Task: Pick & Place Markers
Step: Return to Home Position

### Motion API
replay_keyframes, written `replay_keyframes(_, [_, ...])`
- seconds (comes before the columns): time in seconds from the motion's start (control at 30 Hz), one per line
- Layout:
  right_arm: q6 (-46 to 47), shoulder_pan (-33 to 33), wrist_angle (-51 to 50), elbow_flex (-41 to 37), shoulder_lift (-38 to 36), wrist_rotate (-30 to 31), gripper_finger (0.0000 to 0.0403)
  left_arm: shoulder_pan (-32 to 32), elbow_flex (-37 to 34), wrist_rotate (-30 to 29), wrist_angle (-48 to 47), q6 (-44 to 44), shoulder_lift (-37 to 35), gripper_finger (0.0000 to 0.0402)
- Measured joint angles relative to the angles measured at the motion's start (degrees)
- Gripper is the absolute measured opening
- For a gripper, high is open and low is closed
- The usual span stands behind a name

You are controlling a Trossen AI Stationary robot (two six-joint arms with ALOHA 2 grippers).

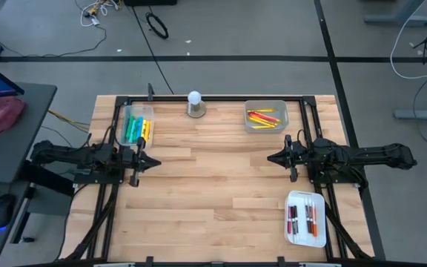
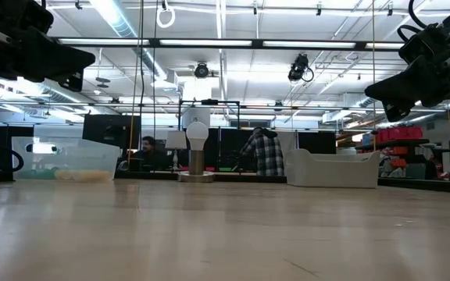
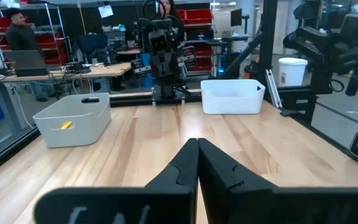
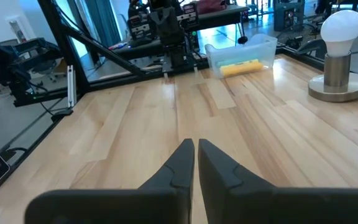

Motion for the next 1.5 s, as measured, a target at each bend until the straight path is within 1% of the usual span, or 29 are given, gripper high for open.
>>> replay_keyframes(0.47, [0.0,0.6,-0.1,0.0,-0.3,0.1,0.0027,0.0,0.0,0.1,0.4,-0.1,0.0,0.0014])
replay_keyframes(0.63, [0.0,3.1,-0.1,0.0,-3.9,0.1,0.0027,0.0,0.0,0.2,0.4,-0.1,0.0,0.0014])
replay_keyframes(0.83, [1.1,4.6,-0.2,0.0,-12.4,0.1,0.0027,0.0,0.0,0.2,0.4,-0.1,0.0,0.0014])
replay_keyframes(0.97, [1.9,4.8,0.8,0.1,-12.7,0.0,0.0027,0.0,0.0,0.2,0.5,-0.2,0.0,0.0014])
replay_keyframes(1.13, [-0.1,5.0,-3.0,0.1,-12.7,-1.4,0.0027,0.0,0.0,0.2,0.3,-0.2,0.0,0.0014])
replay_keyframes(1.23, [-2.1,5.0,-2.6,0.1,-12.7,-1.7,0.0027,0.0,0.0,0.2,0.2,-0.2,0.0,0.0014])
replay_keyframes(1.4, [-8.5,5.0,-2.6,0.1,-12.7,-1.9,0.0027,0.0,0.0,0.2,0.2,-0.2,0.0,0.0014])
replay_keyframes(1.5, [-9.1,5.0,-2.6,0.1,-12.7,-2.0,0.0027,0.0,0.0,0.2,0.2,-0.2,0.0,0.0014])
